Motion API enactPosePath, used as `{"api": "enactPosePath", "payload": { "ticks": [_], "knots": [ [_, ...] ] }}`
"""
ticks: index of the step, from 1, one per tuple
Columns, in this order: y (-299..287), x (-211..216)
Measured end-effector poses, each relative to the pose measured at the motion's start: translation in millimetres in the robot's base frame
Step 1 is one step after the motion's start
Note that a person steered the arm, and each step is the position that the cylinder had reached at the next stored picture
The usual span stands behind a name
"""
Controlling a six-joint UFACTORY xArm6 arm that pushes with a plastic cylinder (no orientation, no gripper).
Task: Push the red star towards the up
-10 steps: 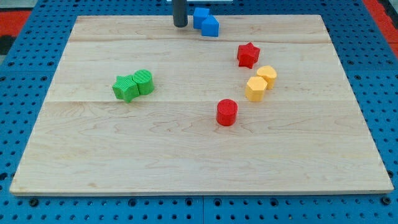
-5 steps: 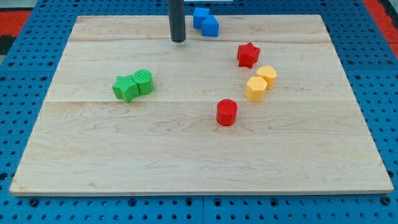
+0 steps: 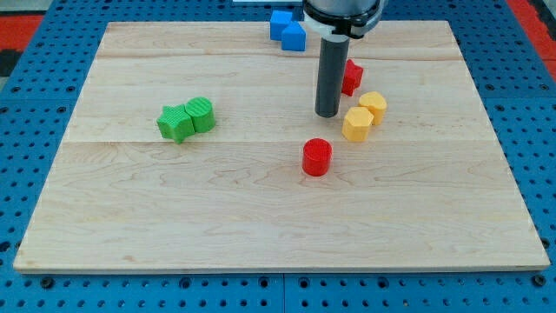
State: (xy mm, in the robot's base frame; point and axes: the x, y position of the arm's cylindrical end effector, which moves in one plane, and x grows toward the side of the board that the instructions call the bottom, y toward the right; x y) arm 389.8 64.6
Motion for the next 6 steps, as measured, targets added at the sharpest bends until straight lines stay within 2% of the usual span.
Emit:
{"api": "enactPosePath", "payload": {
  "ticks": [2,3,4,6],
  "knots": [
    [7.4,-41.5],
    [38.1,-54.3],
    [56.6,-61.5],
    [50.5,-68.1]
  ]
}}
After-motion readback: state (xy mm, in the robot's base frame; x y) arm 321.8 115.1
